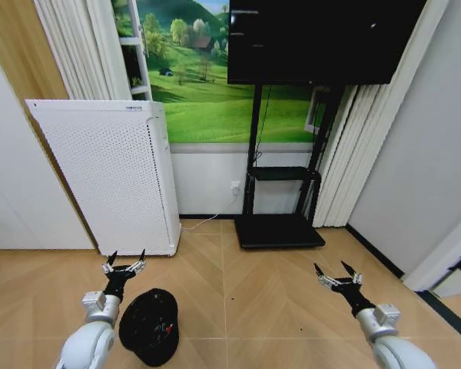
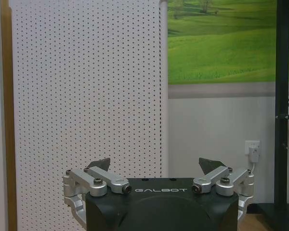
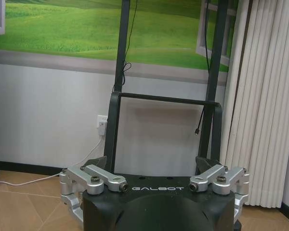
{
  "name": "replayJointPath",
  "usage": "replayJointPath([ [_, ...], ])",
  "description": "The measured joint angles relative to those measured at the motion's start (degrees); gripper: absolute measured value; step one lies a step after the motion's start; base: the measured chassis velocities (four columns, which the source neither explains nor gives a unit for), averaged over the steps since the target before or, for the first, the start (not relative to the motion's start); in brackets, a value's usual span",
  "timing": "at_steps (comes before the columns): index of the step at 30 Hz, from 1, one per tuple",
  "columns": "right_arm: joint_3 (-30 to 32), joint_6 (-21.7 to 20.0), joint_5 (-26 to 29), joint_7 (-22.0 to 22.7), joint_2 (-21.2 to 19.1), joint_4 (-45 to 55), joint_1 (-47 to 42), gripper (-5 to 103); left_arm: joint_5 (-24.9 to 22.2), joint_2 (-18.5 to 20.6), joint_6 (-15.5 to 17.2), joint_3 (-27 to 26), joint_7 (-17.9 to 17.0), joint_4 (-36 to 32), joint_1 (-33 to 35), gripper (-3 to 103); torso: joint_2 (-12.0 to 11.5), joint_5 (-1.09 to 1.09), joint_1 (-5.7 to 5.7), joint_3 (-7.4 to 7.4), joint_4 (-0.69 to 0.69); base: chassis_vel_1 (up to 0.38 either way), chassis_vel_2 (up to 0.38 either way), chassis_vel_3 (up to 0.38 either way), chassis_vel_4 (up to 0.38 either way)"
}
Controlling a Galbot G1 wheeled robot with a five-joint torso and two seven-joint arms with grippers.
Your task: Pick up the trash bin and place the garbage on the floor into it.
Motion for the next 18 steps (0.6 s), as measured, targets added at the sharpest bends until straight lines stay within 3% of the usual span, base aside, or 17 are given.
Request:
replayJointPath([
  [18,0.0,0.0,0.0,0.0,0.0,0.0,0.0,100,0.0,0.0,0.0,0.0,0.0,0.0,0.0,100,4.5,0.0,1.16,3.32,0.0,0.0,0.0,0.0,0.0],
])
